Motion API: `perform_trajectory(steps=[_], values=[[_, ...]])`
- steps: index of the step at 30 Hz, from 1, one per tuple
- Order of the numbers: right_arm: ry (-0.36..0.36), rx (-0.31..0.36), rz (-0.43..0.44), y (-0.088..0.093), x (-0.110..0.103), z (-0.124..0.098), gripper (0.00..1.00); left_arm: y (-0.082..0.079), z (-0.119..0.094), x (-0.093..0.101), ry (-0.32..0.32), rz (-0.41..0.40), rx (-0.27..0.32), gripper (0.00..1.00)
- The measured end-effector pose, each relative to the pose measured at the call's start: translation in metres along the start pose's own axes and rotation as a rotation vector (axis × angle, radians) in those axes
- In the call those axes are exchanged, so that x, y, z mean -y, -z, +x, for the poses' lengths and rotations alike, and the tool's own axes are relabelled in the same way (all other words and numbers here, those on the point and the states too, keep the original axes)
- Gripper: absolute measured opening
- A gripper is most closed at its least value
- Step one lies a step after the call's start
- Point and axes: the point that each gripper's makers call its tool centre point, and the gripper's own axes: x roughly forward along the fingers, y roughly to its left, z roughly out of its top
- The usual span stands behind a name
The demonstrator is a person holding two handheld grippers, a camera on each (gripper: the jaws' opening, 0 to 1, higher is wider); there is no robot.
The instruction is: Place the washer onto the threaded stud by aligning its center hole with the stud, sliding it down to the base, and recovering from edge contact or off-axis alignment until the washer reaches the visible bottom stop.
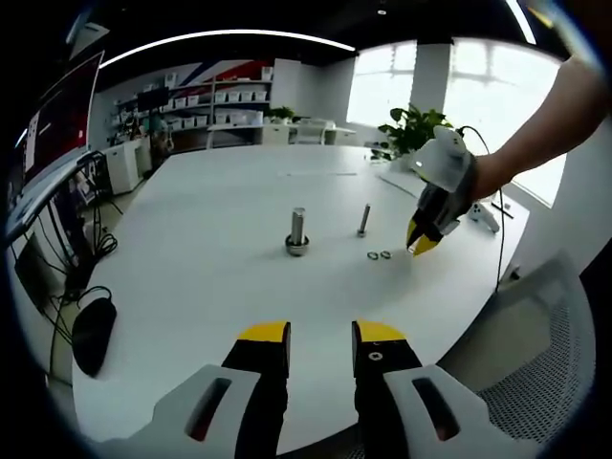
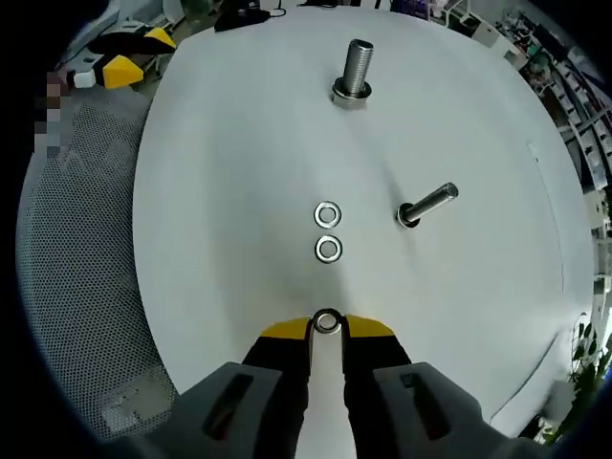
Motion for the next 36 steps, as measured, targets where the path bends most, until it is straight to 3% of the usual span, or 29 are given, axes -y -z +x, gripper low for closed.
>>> perform_trajectory(steps=[12, 29, 36], values=[[0.025, 0.131, 0.020, -0.043, 0.025, -0.028, 0.14, 0.002, 0.000, 0.000, -0.001, 0.000, -0.014, 0.24], [0.044, 0.172, -0.027, -0.078, 0.041, -0.037, 0.14, 0.000, 0.000, 0.000, -0.006, -0.003, -0.009, 0.24], [0.048, 0.178, -0.027, -0.083, 0.048, -0.037, 0.14, -0.001, 0.000, -0.002, -0.015, -0.006, -0.005, 0.24]])
